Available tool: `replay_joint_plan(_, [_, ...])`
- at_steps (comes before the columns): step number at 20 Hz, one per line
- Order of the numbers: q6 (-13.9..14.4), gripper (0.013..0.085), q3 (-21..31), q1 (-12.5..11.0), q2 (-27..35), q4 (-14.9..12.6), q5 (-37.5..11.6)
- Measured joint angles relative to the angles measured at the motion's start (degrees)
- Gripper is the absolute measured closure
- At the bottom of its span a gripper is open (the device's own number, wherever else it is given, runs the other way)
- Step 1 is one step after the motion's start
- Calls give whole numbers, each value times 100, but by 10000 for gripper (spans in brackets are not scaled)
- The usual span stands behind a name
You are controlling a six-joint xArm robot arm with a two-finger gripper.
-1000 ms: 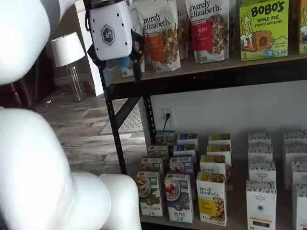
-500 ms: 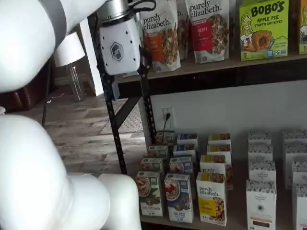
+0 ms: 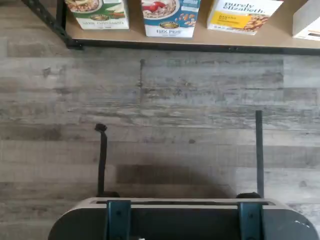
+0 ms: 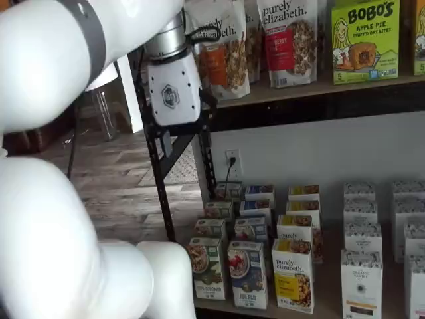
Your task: Pick up the blue and white box that is on the bottom shelf, the second box from the left
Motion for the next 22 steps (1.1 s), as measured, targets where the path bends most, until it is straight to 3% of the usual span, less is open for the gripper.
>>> replay_joint_plan(8, [283,130,559,292,190,57,-705])
replay_joint_plan(22, [239,130,1528,330,478,274,-2023])
